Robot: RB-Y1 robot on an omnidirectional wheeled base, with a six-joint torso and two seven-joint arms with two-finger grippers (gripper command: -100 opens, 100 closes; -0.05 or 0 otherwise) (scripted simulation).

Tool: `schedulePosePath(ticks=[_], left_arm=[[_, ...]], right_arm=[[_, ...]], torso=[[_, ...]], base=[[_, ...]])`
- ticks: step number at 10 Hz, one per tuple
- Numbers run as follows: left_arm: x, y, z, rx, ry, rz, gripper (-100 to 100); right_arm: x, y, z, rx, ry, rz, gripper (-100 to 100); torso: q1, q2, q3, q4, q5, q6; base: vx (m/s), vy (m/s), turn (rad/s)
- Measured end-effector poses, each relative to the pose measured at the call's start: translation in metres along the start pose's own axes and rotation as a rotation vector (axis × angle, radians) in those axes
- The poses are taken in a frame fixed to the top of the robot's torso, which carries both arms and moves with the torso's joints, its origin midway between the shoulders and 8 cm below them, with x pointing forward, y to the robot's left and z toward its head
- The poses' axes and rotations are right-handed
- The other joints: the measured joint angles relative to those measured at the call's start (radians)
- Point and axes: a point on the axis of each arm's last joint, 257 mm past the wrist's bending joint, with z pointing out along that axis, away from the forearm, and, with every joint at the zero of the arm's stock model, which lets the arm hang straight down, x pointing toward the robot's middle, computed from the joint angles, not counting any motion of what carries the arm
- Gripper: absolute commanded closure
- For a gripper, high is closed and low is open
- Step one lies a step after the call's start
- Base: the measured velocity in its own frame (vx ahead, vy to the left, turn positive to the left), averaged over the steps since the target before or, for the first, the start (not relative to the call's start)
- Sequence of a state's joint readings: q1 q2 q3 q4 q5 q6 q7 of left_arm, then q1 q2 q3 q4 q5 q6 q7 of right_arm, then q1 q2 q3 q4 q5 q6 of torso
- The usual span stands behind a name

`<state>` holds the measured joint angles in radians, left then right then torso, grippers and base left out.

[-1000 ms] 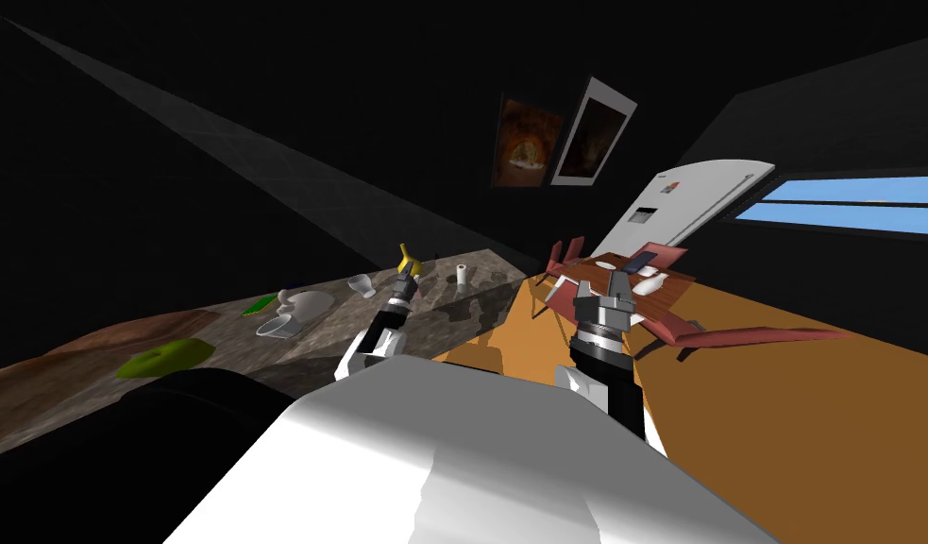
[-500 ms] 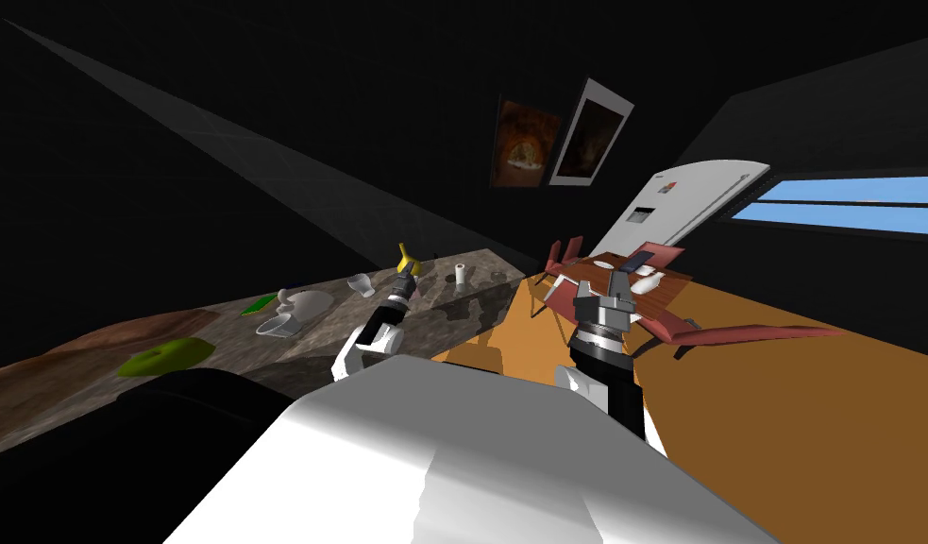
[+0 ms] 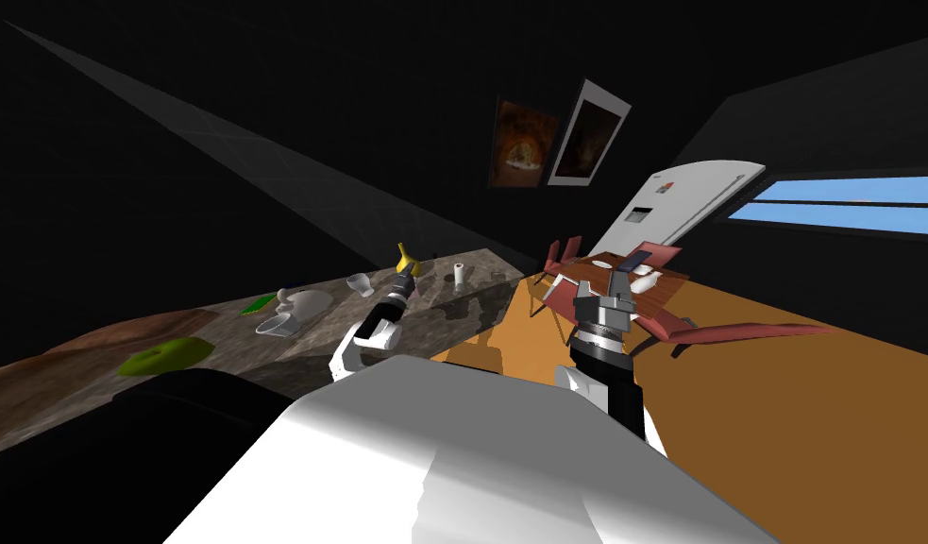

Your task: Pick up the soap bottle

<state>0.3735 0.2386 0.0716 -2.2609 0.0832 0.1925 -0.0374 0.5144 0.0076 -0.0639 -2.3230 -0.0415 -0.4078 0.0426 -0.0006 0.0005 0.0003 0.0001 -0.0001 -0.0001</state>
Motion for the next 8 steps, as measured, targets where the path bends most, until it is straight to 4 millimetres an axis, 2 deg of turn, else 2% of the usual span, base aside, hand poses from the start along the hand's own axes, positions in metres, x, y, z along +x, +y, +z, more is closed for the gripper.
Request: schedulePosePath(ticks=[8], left_arm=[[-0.022,0.026,0.012,-0.147,-0.008,0.044,-100]], right_arm=[[0.000,0.000,0.000,0.000,0.000,0.000,0]], torso=[[0.000,0.000,0.000,0.000,0.000,0.000]], base=[[-0.009,-0.014,-0.007]])
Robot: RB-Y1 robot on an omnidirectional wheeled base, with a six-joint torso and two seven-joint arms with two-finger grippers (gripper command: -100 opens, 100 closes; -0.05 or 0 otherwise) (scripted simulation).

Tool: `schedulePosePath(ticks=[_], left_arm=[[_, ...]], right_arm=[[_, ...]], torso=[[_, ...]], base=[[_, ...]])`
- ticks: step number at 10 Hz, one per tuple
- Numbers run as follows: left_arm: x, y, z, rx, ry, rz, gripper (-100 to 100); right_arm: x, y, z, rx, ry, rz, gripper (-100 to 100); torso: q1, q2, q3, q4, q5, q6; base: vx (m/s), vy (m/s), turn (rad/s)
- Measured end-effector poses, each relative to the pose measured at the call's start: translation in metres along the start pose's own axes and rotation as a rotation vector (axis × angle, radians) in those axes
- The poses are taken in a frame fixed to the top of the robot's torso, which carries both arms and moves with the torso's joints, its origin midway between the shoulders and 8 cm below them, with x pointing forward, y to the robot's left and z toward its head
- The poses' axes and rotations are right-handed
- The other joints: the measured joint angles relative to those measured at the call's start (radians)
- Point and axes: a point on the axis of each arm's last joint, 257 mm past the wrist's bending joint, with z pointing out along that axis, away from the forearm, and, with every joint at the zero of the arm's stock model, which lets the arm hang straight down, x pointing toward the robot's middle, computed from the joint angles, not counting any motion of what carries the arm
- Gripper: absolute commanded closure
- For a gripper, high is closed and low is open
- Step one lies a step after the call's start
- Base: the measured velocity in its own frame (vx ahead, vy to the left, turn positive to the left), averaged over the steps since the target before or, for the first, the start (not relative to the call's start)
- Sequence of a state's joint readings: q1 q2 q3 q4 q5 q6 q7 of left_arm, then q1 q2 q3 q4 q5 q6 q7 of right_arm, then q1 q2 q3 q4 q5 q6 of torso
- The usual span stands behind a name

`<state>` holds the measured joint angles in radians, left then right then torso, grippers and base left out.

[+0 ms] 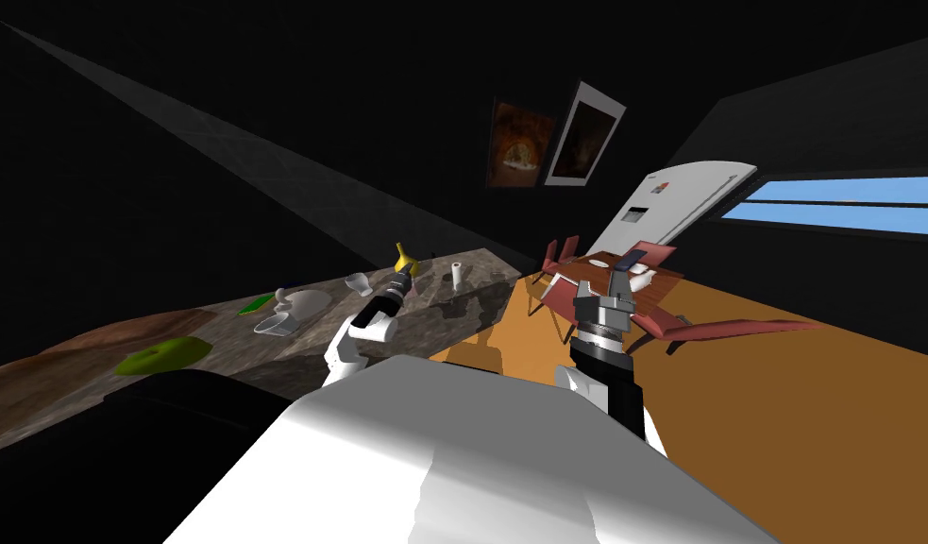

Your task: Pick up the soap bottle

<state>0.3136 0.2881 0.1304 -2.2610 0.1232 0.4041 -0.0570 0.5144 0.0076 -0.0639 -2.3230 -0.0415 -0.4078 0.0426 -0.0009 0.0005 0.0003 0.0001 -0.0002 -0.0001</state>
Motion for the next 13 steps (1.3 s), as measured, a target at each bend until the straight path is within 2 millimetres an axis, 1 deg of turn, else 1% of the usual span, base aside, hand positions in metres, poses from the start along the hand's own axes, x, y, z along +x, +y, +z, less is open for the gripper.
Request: schedulePosePath(ticks=[1,2,4,5,7,8,10,11,13], left_arm=[[-0.001,0.006,0.001,-0.024,0.001,0.002,-100],[-0.006,0.006,0.004,-0.036,-0.003,0.008,-100],[-0.009,0.015,0.004,-0.081,-0.003,0.012,-100],[-0.014,0.015,0.008,-0.095,-0.007,0.017,-100],[-0.016,0.026,0.008,-0.139,-0.008,0.020,-100],[-0.021,0.024,0.008,-0.150,-0.012,0.024,-100],[-0.025,0.032,0.009,-0.193,-0.013,0.026,-100],[-0.029,0.032,0.011,-0.209,-0.017,0.027,-100],[-0.034,0.043,0.010,-0.256,-0.018,0.028,-100]], right_arm=[[0.000,0.000,0.000,0.000,0.000,0.000,0],[0.000,0.000,0.000,0.000,0.000,0.000,0],[0.000,0.000,0.000,0.000,0.000,0.000,0],[0.000,0.000,0.000,0.000,0.000,0.000,0],[0.000,0.000,0.000,0.000,0.000,0.000,0],[0.000,0.000,0.000,0.000,0.000,0.000,0],[0.000,0.000,0.000,0.000,0.000,0.000,0],[0.000,0.000,0.000,0.000,0.000,0.000,0],[0.000,0.000,0.000,0.000,0.000,0.000,0]], torso=[[0.000,0.000,0.000,0.000,0.000,0.000],[0.000,0.000,0.000,0.000,0.000,0.000],[0.000,0.000,0.000,0.000,0.000,0.000],[0.000,0.000,0.000,0.000,0.000,0.000],[0.000,0.000,0.000,0.000,0.000,0.000],[0.000,0.000,0.000,0.000,0.000,0.000],[0.000,0.000,0.000,0.000,0.000,0.000],[0.000,0.000,0.000,0.000,0.000,0.000],[0.000,0.000,0.000,0.000,0.000,0.000]], base=[[-0.016,-0.020,-0.018],[-0.011,-0.021,-0.009],[-0.005,-0.016,-0.005],[-0.008,-0.019,-0.012],[-0.006,-0.012,-0.009],[-0.008,-0.019,-0.007],[-0.003,-0.013,-0.008],[-0.003,-0.019,-0.010],[0.000,-0.012,-0.005]])
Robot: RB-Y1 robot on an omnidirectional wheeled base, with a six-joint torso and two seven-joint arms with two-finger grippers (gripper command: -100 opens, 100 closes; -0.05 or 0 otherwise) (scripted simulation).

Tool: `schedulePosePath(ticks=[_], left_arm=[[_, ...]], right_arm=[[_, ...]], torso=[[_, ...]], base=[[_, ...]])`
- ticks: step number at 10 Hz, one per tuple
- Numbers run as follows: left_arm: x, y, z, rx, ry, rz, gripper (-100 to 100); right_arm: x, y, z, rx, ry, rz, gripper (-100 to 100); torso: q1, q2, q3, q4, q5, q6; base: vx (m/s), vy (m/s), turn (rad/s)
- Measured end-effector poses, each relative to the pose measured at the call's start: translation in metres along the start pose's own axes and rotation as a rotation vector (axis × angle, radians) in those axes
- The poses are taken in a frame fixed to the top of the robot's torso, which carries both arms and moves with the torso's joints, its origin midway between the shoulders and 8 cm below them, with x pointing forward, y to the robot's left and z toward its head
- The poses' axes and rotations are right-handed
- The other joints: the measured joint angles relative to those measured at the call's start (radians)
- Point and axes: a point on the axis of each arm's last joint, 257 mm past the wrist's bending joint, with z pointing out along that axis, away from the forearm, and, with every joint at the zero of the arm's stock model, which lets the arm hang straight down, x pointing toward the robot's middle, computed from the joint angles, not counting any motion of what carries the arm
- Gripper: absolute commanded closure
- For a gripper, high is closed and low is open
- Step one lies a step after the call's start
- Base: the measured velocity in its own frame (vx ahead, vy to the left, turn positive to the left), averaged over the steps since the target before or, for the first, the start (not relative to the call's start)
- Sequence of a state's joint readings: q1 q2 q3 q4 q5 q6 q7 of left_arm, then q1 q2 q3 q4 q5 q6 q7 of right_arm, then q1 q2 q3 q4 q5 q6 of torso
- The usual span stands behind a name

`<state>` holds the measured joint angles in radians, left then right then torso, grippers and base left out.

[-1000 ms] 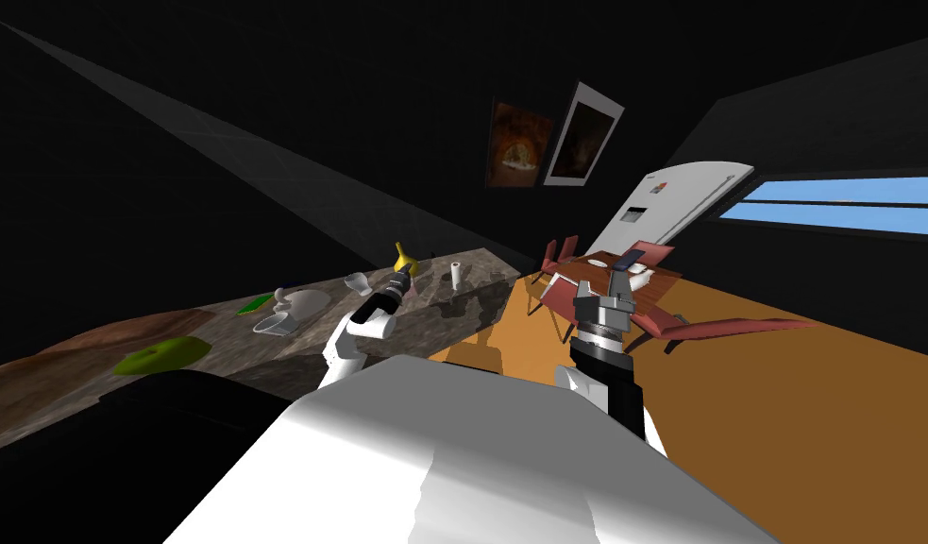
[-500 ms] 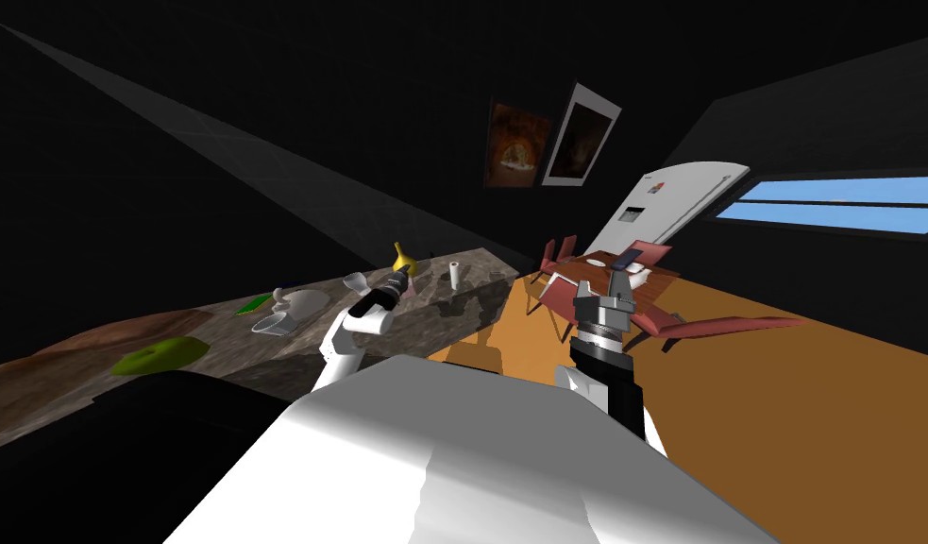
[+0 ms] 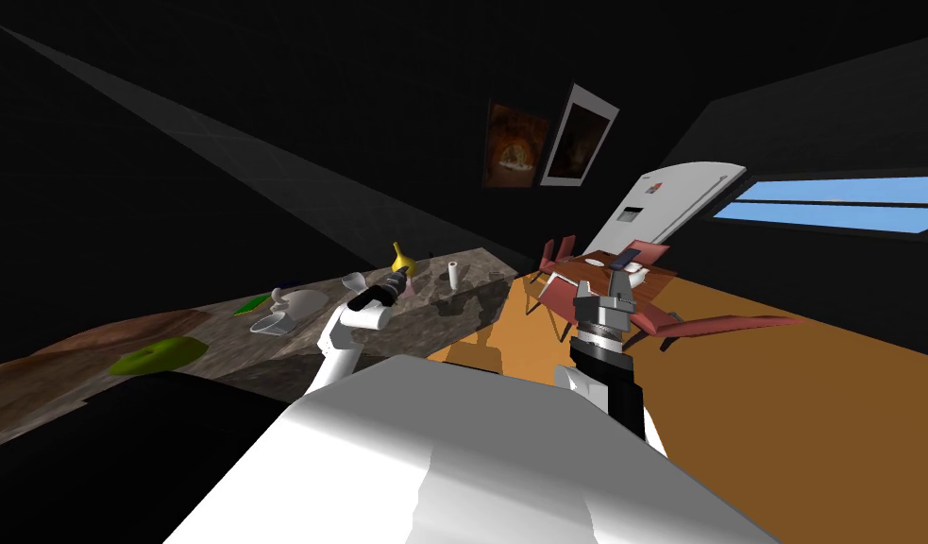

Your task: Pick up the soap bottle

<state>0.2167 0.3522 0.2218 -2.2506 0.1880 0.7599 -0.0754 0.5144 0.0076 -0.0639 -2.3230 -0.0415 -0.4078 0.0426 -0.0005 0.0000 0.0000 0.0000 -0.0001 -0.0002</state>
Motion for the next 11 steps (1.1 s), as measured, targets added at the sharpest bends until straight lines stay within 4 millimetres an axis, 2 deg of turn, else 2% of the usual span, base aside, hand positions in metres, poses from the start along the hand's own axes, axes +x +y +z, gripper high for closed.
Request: schedulePosePath(ticks=[11], left_arm=[[-0.031,0.028,0.006,-0.206,-0.017,-0.022,-100]], right_arm=[[0.000,0.000,0.000,0.000,0.000,0.000,0]], torso=[[0.000,-0.001,0.000,0.000,0.000,0.000]], base=[[0.003,-0.011,-0.008]])
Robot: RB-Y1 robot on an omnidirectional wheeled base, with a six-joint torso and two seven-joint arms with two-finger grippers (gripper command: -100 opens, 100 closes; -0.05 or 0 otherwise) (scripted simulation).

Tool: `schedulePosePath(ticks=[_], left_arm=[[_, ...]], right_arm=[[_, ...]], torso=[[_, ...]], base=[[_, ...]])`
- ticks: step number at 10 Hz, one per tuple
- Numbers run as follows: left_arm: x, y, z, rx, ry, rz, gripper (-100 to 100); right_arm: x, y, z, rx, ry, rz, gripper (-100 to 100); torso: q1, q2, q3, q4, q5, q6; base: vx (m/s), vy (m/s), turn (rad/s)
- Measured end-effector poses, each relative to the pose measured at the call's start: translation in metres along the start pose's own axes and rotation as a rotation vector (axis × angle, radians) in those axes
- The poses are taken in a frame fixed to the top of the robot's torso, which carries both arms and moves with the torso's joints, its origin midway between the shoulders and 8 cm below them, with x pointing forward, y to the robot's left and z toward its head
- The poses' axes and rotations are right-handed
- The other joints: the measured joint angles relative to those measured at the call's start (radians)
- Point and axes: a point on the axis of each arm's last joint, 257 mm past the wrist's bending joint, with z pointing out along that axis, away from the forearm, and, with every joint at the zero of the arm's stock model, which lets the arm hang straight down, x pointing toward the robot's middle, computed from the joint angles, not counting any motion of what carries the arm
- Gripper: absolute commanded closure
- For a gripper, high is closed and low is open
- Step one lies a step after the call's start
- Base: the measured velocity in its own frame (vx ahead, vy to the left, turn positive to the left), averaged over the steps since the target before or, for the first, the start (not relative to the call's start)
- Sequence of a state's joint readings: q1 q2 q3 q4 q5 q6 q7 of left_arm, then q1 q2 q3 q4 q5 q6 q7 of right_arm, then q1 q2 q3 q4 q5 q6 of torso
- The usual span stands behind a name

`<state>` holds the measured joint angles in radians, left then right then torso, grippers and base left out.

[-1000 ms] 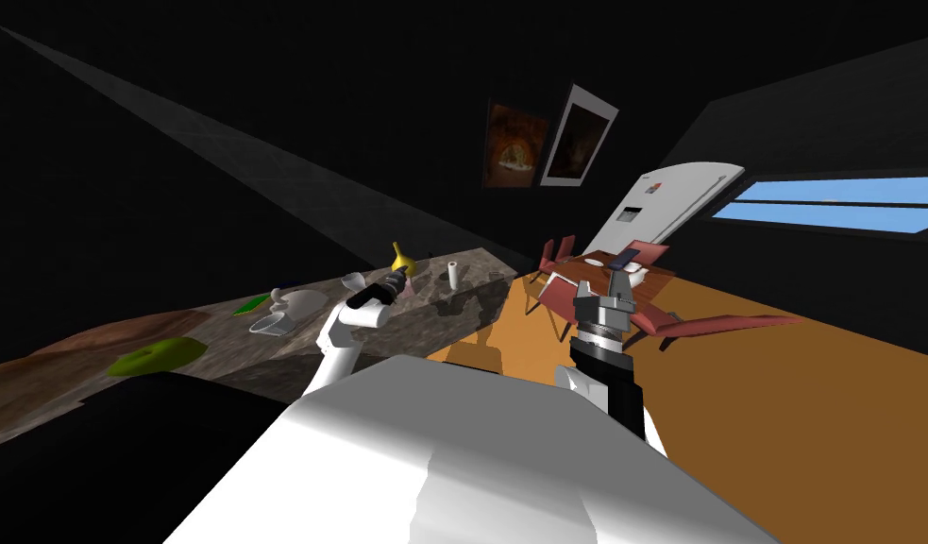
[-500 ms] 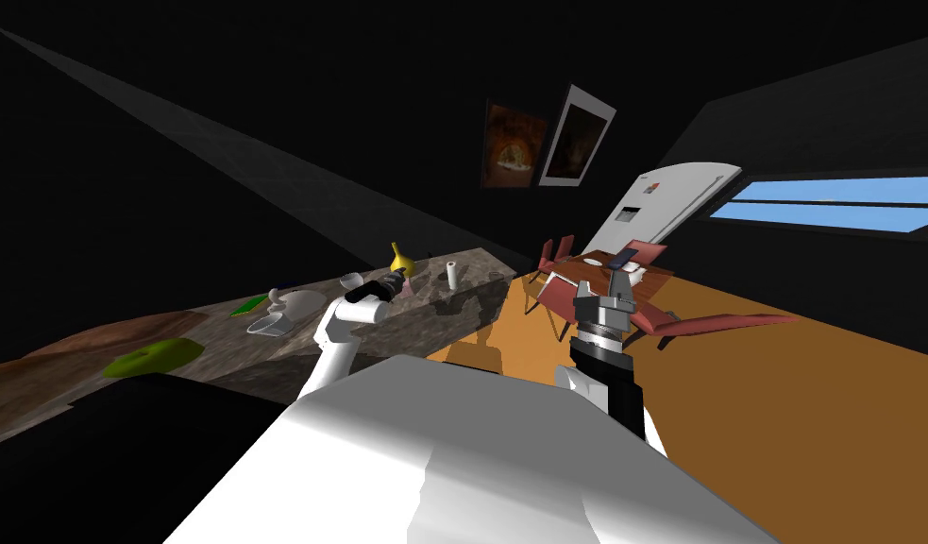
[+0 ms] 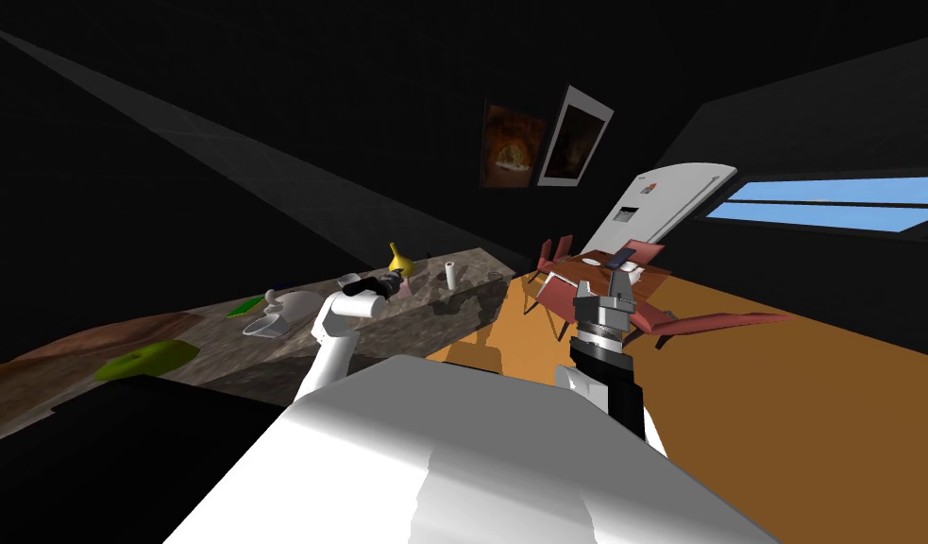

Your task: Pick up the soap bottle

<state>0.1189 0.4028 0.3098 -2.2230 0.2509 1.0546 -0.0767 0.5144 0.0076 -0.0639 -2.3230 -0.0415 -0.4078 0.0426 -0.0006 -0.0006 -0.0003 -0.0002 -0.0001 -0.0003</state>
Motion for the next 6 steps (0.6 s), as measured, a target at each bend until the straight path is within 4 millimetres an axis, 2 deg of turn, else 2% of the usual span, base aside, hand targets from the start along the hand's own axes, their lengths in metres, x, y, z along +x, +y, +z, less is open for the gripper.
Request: schedulePosePath(ticks=[6], left_arm=[[-0.015,0.012,0.001,-0.103,-0.004,-0.025,-100]], right_arm=[[0.000,0.000,0.000,0.000,0.000,0.000,0]], torso=[[0.000,0.000,0.000,0.000,0.000,0.000]], base=[[0.012,-0.009,-0.012]])
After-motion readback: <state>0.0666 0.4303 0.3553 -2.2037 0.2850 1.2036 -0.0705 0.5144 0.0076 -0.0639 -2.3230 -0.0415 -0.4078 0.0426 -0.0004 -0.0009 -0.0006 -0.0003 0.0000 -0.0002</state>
